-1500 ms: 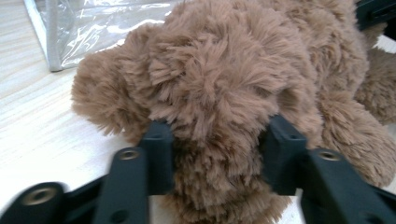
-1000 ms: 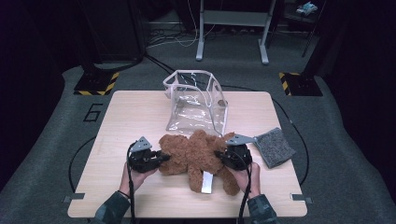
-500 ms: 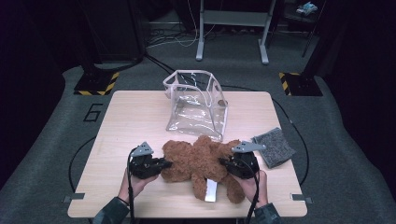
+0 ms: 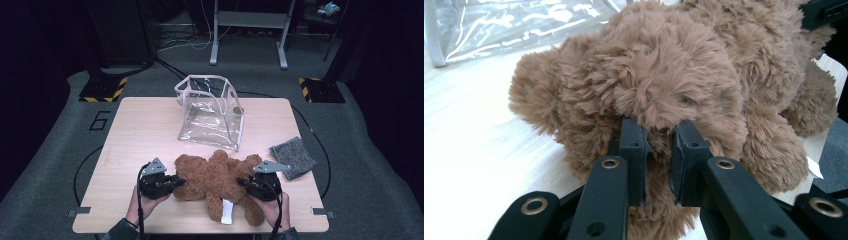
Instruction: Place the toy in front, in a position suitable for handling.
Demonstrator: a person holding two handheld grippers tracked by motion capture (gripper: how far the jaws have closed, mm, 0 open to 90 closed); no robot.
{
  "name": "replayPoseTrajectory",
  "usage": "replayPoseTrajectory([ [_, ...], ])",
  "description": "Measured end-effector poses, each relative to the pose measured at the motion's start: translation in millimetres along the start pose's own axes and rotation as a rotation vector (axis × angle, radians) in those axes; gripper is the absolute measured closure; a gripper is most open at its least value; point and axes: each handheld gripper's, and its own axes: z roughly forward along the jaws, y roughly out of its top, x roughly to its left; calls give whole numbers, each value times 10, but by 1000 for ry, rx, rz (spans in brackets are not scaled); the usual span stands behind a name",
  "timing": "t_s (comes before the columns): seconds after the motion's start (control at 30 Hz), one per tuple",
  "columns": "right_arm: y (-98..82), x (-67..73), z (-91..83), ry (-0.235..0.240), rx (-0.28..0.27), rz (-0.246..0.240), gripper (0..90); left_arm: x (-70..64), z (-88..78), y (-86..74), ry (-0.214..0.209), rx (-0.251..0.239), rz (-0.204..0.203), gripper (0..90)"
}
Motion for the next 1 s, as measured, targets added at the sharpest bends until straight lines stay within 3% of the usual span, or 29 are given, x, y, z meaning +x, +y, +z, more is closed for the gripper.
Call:
replayPoseTrajectory([
  [0.03,-7,-1,-8,4,-1,0,762,-1,-6,-2,3,-1,11,786],
  [0.13,-37,-26,22,-4,-8,-2,757,56,42,-27,-11,-12,-29,783],
  [0.27,-97,-97,127,-18,-9,31,710,121,70,-26,-24,-19,-36,742],
  [0.37,-87,-127,92,-35,-22,38,582,134,63,-14,-29,-14,-43,641],
  [0.43,-72,-149,37,-60,-26,23,473,148,59,-7,-30,-7,-49,523],
  [0.53,-80,-230,-83,-105,-52,50,336,181,36,-5,-19,-5,-53,364],
  [0.67,-143,-381,-275,-169,-86,90,206,256,-15,10,-2,8,-59,267],
  [0.8,-274,-569,-318,-251,-39,117,138,362,-75,45,26,12,-63,220],
  [0.87,-385,-682,-255,-295,5,128,103,414,-108,69,32,12,-68,202],
  [0.97,-485,-772,-183,-314,31,131,84,447,-124,95,42,1,-84,185],
  [1.0,-595,-866,-89,-334,55,147,54,491,-142,131,49,5,-77,177],
])
